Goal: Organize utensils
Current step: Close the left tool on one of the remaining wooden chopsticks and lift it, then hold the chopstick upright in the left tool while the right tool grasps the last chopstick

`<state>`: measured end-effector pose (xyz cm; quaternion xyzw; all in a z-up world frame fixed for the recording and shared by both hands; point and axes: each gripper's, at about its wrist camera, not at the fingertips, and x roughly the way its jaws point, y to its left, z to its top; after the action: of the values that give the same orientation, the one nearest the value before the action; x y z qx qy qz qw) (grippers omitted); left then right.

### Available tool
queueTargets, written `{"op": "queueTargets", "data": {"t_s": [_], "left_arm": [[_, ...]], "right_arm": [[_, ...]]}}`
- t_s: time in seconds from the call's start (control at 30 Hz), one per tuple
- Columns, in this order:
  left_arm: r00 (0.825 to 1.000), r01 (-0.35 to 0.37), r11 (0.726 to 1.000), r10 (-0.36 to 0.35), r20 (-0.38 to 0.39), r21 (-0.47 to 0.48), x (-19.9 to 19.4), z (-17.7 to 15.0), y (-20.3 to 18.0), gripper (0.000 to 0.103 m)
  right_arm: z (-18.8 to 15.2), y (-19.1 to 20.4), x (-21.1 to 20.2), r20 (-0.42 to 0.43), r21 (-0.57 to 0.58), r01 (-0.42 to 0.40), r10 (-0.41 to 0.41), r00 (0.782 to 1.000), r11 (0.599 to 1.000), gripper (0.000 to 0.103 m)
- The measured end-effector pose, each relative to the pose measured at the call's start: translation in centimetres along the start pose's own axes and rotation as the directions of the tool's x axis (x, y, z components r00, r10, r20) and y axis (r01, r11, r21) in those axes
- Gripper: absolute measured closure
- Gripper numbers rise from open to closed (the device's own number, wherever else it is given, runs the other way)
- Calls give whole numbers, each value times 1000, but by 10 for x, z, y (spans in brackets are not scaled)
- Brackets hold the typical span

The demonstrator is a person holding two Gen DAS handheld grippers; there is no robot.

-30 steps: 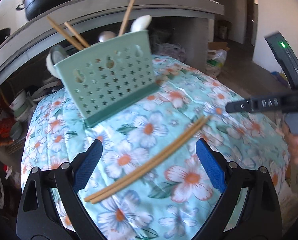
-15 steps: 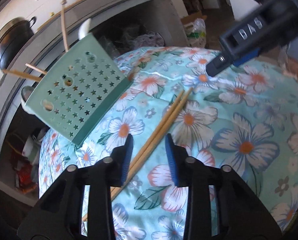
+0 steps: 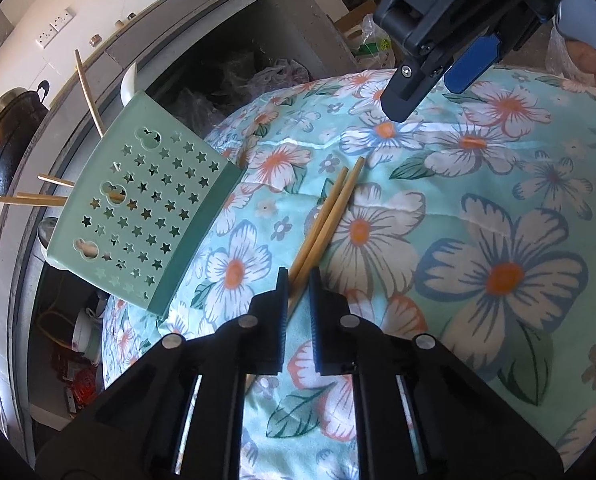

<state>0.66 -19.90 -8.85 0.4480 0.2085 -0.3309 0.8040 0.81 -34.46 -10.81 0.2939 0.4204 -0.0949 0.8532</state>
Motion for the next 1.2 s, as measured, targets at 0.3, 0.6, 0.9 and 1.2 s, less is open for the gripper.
{"op": "queueTargets", "data": {"t_s": [0.3, 0.6, 0.9, 1.2], "left_arm": [[1000, 7, 1000, -7, -14, 9, -11, -2, 0, 103], [999, -52, 991, 54, -8, 121, 9, -1, -9, 89], [996, -84, 981, 83, 13, 177, 15, 4, -13, 94], [998, 50, 982, -43, -41, 180, -23, -1, -20, 91]], "right_arm": [[0, -3, -5, 9, 7, -9, 9, 1000, 1000, 33], [-2, -2, -6, 6, 15, -24, 24, 1000, 1000, 33], [-1, -6, -10, 13, 27, -23, 22, 1000, 999, 33], [-1, -10, -11, 17, 38, -23, 22, 1000, 999, 33]]}}
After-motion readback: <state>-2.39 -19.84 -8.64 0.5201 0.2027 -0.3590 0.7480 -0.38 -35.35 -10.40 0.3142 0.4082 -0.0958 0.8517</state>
